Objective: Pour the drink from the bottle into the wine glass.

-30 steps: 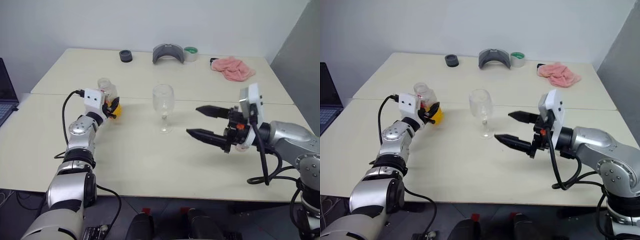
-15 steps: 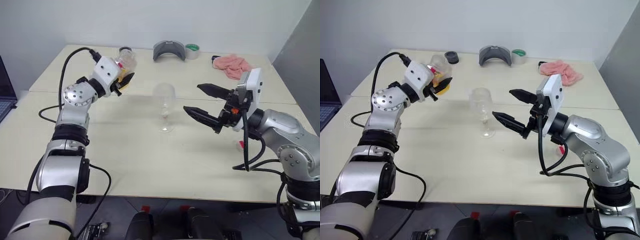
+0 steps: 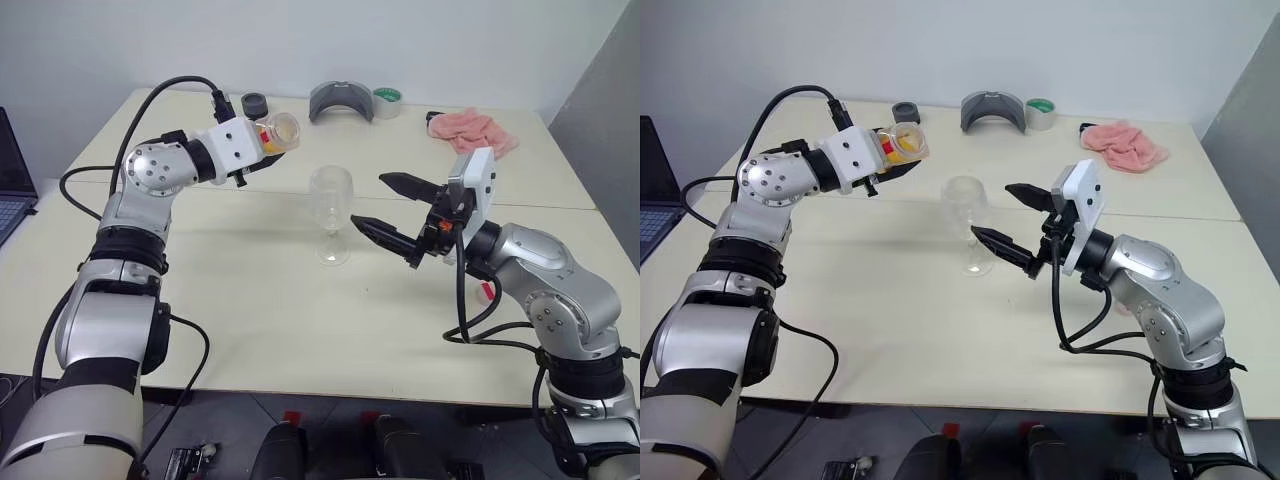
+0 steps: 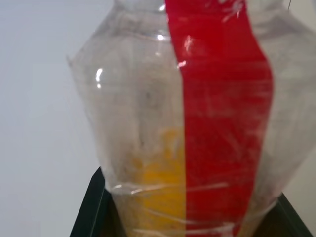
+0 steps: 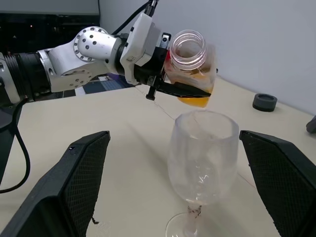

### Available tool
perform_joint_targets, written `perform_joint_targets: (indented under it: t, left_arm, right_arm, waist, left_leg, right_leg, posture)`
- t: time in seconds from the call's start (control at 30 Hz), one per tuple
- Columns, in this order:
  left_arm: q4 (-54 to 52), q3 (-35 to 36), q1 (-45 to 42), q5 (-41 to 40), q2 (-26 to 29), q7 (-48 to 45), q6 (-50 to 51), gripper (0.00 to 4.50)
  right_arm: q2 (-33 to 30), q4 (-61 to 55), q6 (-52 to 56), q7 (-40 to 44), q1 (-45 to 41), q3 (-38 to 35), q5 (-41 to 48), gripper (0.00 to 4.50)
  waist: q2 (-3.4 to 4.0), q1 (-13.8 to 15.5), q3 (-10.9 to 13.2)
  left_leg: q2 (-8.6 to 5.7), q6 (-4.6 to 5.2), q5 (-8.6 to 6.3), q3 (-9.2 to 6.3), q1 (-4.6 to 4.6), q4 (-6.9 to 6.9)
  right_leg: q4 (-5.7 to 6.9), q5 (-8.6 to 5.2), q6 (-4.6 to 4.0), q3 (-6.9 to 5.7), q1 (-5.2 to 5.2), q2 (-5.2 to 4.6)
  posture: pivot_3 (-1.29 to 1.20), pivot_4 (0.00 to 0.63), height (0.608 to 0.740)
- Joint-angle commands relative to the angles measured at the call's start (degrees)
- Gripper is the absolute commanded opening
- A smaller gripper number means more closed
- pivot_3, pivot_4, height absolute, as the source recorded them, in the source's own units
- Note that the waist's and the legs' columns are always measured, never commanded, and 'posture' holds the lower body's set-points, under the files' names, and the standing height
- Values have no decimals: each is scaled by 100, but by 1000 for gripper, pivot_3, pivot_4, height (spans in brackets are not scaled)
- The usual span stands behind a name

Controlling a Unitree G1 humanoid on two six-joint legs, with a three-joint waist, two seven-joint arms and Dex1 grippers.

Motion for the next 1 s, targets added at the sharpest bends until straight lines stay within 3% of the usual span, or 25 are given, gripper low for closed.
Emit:
perform_joint_targets:
  t: [0.03,1.0]
  left_arm:
    - [114,-96,-346,214,37,247,-247,1668]
    - [873,-1250,-1320,1952,-35,1897,-1301,1668]
  right_arm:
    - [90,-49,-159,-40,-147,6,-136,4500]
    - [442,149,-234,-186,-251,60,-605,4500]
  waist:
    - [0,0,0]
    - [0,-4,0]
  left_leg:
    - [1,0,0,0,0,1]
    - [-1,-1,0,0,-6,20]
  right_leg:
    - [1,0,0,-1,0,0]
    - [11,0,0,-6,-1,-1]
  posture:
    - [0,150,740]
    - [0,150,740]
